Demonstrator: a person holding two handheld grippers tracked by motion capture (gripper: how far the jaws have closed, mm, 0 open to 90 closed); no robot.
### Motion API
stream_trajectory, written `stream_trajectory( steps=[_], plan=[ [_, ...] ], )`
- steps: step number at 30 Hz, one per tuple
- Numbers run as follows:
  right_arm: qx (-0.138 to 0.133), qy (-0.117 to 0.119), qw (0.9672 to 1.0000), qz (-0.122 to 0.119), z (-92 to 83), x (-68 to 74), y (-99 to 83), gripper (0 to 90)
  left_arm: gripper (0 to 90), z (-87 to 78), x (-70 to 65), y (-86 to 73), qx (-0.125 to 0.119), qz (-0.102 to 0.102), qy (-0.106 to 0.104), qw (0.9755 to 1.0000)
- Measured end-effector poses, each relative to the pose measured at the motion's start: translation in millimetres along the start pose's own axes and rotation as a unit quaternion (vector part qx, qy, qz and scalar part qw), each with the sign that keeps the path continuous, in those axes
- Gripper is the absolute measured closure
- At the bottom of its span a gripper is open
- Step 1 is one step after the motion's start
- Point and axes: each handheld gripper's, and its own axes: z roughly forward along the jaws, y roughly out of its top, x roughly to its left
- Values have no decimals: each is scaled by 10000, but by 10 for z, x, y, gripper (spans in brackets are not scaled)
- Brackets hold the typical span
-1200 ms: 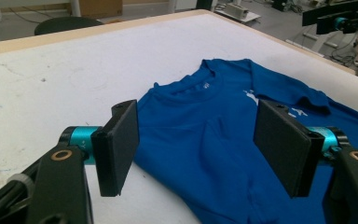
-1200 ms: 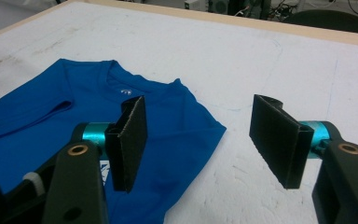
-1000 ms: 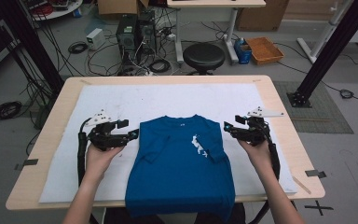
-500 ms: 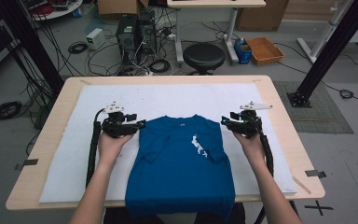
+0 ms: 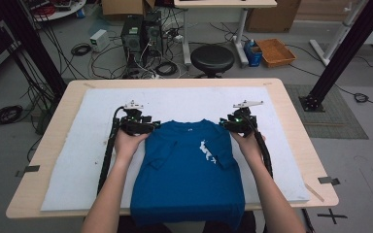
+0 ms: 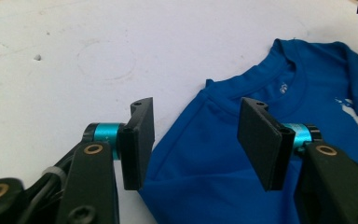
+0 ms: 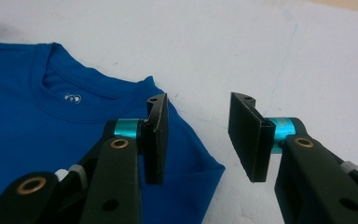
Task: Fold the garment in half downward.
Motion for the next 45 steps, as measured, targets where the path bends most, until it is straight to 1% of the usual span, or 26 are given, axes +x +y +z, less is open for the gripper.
stream_trajectory(
  steps=[1,3,5,6,7,8,9,12,14,17,18,19,20,21,22,23,24,26,28,30,33,37,38,39,42,45],
  plan=[
    [50,3,10000,-14,30,5,11,596,480,23,4,-8,-7,17,25,10000],
    [160,-60,9998,-31,87,16,21,602,482,73,19,-27,78,39,73,9999],
    [286,-107,9995,-30,146,15,18,603,482,114,42,-43,277,61,116,9995],
    [334,-108,9994,-32,176,9,10,604,482,129,49,-52,332,53,119,9994],
    [334,-108,9994,-32,176,9,10,604,482,129,49,-52,332,53,119,9994],
    [463,-100,9989,15,224,4,-12,604,482,142,55,-59,354,34,100,9993],
    [463,-100,9989,15,224,4,-12,604,482,149,59,-66,376,23,86,9993],
    [601,-186,9980,2,290,2,-44,604,482,182,51,-84,548,119,139,9983],
    [622,-193,9979,-4,302,1,-48,604,482,186,51,-86,550,128,129,9983],
    [772,-177,9969,-10,346,10,-70,604,481,212,36,-94,539,134,178,9983],
    [795,-182,9966,-93,356,11,-79,604,482,212,34,-92,556,160,185,9982],
    [764,-209,9968,-102,358,21,-83,604,482,212,34,-92,556,160,185,9982],
    [765,-215,9968,-83,357,25,-82,606,490,212,24,-89,562,153,241,9980],
    [765,-215,9968,-83,357,25,-82,606,509,212,24,-89,562,153,241,9980],
    [759,-220,9968,-87,358,25,-82,616,509,208,22,-87,588,202,271,9977],
    [764,-211,9968,-133,357,27,-81,643,553,207,18,-85,604,230,293,9975],
    [772,-215,9967,-127,357,39,-80,659,576,202,-3,-78,658,314,385,9966],
    [772,-225,9966,-157,357,51,-79,671,584,204,-17,-76,679,338,417,9962],
    [727,-252,9966,-283,360,80,-88,713,599,208,-39,-74,702,415,475,9955],
    [725,-254,9966,-306,361,90,-88,734,616,204,-40,-74,705,386,477,9956],
    [737,-234,9963,-368,360,98,-86,763,664,201,-45,-74,729,452,484,9951],
    [716,-202,9967,-330,354,101,-87,814,759,203,-47,-77,702,441,402,9957],
    [708,-207,9968,-321,349,103,-88,826,793,201,-48,-78,715,456,321,9959],
    [689,-192,9970,-310,343,100,-91,836,818,204,-49,-79,697,466,294,9960],
    [623,-106,9978,-198,317,79,-94,860,856,202,-54,-76,656,482,246,9964],
    [563,-68,9983,-111,296,55,-91,880,863,195,-48,-74,648,434,207,9967]
  ],
)
